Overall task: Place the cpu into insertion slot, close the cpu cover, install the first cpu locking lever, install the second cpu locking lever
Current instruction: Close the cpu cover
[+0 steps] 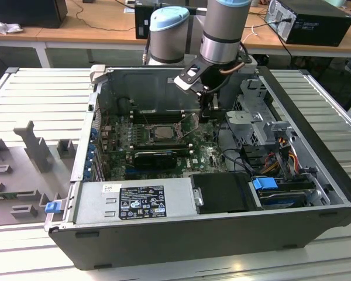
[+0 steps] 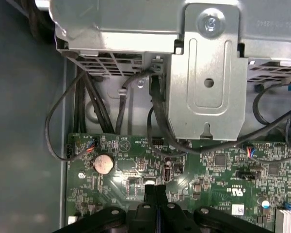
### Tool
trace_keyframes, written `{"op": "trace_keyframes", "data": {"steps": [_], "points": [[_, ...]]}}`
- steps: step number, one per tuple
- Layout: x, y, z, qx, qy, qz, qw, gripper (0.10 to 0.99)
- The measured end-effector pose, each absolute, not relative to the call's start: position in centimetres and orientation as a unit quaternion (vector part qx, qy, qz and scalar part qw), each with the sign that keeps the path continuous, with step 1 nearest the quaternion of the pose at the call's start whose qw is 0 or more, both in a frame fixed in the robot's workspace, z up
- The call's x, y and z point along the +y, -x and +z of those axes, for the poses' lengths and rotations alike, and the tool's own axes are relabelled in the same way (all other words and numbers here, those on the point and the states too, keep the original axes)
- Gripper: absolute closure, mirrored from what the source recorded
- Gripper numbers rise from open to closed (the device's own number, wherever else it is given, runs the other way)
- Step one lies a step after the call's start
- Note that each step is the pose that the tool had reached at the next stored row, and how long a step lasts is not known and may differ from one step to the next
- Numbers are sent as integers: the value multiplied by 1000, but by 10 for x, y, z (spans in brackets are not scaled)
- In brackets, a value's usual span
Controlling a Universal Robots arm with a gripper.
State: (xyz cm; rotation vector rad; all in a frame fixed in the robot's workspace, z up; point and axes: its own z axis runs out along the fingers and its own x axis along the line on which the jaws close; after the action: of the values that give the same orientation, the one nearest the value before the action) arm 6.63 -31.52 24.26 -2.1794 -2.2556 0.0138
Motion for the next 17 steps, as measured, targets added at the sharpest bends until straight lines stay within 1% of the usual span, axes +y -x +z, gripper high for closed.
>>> {"op": "trace_keyframes", "data": {"steps": [17], "points": [[-315,-56,243,-719,695,4,3,980]]}}
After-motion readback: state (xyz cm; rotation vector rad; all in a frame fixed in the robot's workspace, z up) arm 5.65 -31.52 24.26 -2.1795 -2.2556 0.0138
